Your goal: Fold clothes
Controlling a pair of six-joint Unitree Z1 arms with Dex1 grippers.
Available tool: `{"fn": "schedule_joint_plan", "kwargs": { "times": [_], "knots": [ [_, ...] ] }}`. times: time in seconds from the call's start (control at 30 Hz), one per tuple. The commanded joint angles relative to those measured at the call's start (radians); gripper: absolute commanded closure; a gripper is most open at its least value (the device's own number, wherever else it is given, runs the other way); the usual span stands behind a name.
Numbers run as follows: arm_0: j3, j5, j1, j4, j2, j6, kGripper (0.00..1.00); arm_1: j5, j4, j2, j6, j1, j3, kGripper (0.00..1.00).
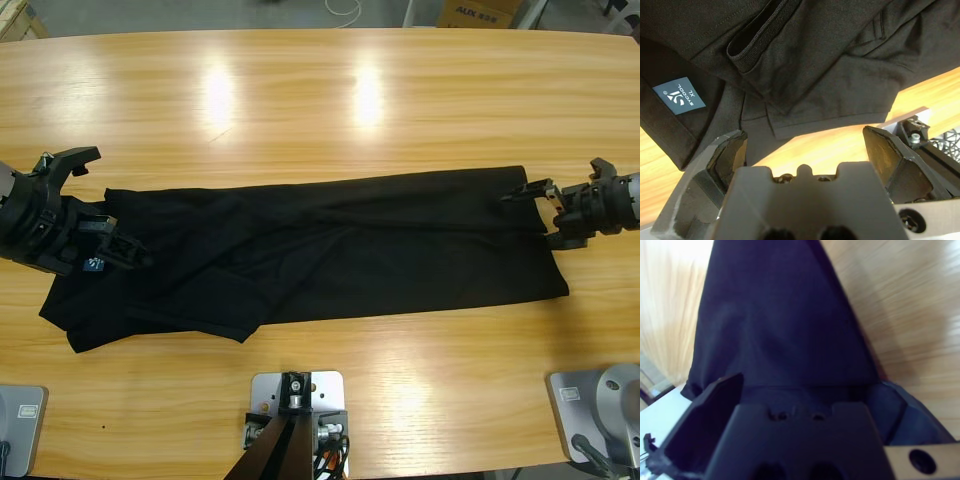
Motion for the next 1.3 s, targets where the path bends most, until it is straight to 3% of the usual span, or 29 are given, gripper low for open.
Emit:
{"fn": "schedule_joint_plan", "kwargs": {
  "times": [0.03,0.2,0.37,0.4,0.6,0.73,0.83,0.9,1.03,1.3],
  "knots": [
    [0.011,-0.019,-0.006,0.016,-0.030,-0.012,0.094,0.037,0.042,0.108,-0.013,-0.009,0.012,0.024],
    [0.016,-0.019,-0.006,0.017,-0.032,-0.012,0.092,0.041,0.045,0.126,-0.012,-0.009,0.006,0.038],
    [0.008,-0.019,-0.006,0.015,-0.025,-0.012,0.092,0.041,0.045,0.143,-0.012,-0.009,0.001,0.118],
    [0.008,-0.019,-0.006,0.015,-0.025,-0.012,0.092,0.040,0.044,0.142,-0.014,-0.009,0.001,0.155],
    [0.011,-0.019,-0.006,0.015,-0.021,-0.010,0.092,0.039,0.044,0.132,-0.052,-0.009,0.001,0.643],
    [0.014,-0.019,-0.006,0.015,-0.022,-0.009,0.092,0.056,0.045,0.132,-0.067,-0.009,0.001,0.692],
    [0.020,-0.019,-0.006,0.015,-0.020,-0.007,0.092,0.059,0.045,0.130,-0.080,-0.009,0.001,0.794],
    [0.021,-0.019,-0.006,0.015,-0.018,-0.006,0.092,0.059,0.045,0.126,-0.088,-0.009,0.000,0.915],
    [0.025,-0.019,-0.006,0.015,-0.015,-0.005,0.092,0.056,0.042,0.129,-0.091,-0.009,-0.007,1.000],
    [0.025,-0.019,-0.009,0.014,-0.002,-0.004,0.092,0.025,0.030,0.090,-0.121,-0.009,-0.005,1.000]
  ]
}}
